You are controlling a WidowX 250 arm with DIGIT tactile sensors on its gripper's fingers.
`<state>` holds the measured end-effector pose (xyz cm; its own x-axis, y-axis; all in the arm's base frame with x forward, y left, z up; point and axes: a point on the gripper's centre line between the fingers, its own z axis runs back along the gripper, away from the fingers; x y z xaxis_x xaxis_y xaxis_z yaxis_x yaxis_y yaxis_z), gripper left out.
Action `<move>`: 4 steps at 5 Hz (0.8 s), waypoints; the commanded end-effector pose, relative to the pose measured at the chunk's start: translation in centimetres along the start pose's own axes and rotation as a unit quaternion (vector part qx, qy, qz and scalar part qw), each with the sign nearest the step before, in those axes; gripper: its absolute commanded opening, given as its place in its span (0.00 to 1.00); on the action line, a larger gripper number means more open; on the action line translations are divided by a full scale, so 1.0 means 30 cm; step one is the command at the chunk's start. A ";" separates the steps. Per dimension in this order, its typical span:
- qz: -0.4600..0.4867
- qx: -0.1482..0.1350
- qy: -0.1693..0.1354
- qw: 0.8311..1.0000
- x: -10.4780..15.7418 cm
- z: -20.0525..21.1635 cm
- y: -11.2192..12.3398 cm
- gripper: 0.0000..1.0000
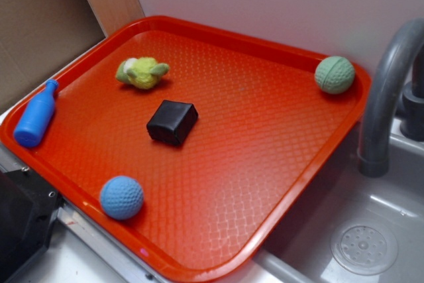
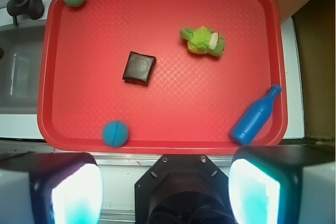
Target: Grab the blue ball.
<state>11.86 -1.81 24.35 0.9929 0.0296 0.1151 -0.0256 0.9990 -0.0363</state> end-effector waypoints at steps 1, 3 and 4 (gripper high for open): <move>0.000 0.000 0.000 1.000 0.000 0.000 0.000 1.00; -0.008 0.026 0.034 0.999 -0.030 -0.333 -0.129 1.00; -0.037 0.028 0.031 0.998 -0.071 -0.497 -0.165 1.00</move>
<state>11.26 -7.00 8.84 0.9985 -0.0459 0.0300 0.0447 0.9983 0.0375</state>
